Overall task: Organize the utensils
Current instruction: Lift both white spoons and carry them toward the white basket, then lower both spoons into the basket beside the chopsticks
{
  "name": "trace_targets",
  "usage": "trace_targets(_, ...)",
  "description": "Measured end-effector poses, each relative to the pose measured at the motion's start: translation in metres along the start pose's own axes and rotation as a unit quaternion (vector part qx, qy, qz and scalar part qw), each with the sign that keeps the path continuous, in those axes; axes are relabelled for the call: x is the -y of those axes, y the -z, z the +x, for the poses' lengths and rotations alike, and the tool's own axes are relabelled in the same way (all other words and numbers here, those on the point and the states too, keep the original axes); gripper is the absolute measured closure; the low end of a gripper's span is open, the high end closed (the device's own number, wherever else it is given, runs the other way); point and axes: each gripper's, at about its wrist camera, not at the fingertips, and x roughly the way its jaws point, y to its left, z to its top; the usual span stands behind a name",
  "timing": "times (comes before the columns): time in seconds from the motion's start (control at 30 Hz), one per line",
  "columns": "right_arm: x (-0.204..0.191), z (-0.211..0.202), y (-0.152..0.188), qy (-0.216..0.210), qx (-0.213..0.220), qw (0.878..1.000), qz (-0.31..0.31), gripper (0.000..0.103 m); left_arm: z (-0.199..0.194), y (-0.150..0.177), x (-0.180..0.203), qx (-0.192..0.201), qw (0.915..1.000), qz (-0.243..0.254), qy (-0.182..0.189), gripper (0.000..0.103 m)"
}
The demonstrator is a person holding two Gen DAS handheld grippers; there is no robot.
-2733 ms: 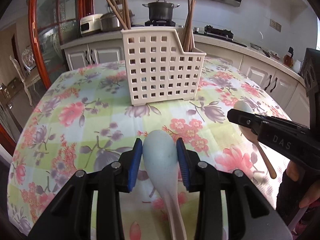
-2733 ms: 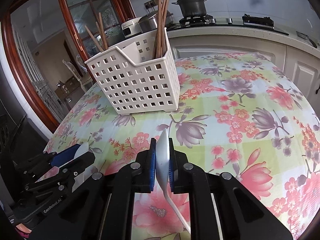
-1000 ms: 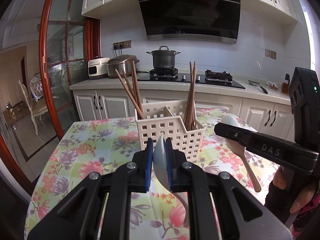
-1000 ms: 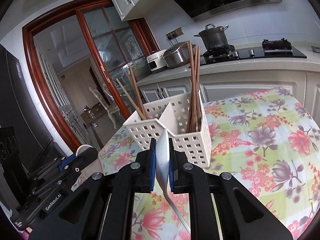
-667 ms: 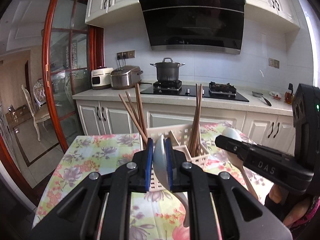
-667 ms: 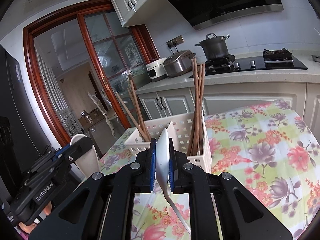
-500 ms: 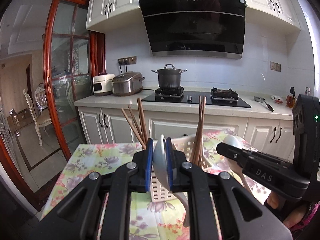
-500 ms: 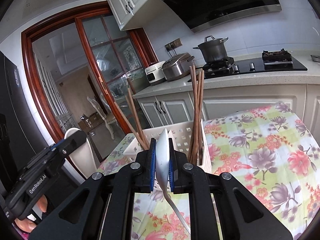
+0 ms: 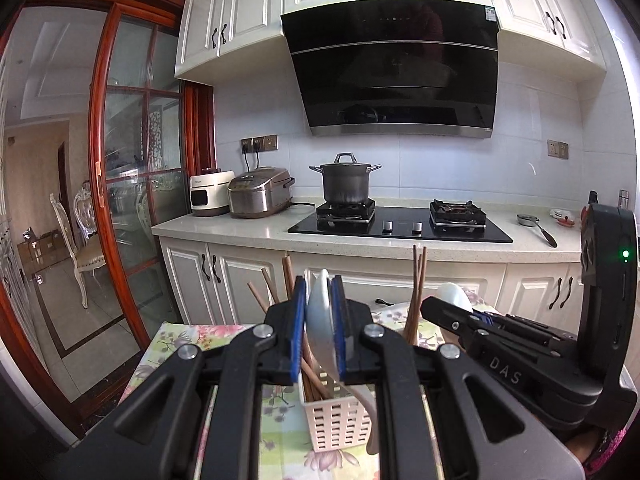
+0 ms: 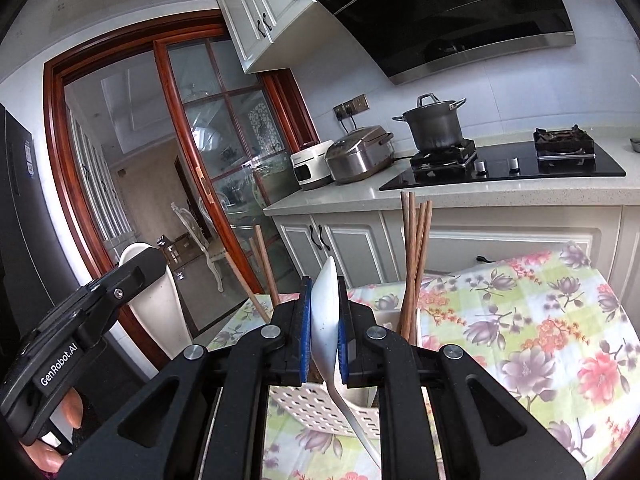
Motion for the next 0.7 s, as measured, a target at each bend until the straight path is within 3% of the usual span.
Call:
trace_targets(0.3,-0.010,0.018,-0.005,0.073,0.025,0.996,-0.047,0.091,0.025,0.001,-0.015,-0.004,0.9998,-0.019,-0.006,0.091)
trace_targets(0.7,-0.007,0.035,-0.013,0.085,0.062,0.992,-0.063,0.091,0.048,-0.007,-0.029,0.009,0.9993,-0.034,-0.010,0.091)
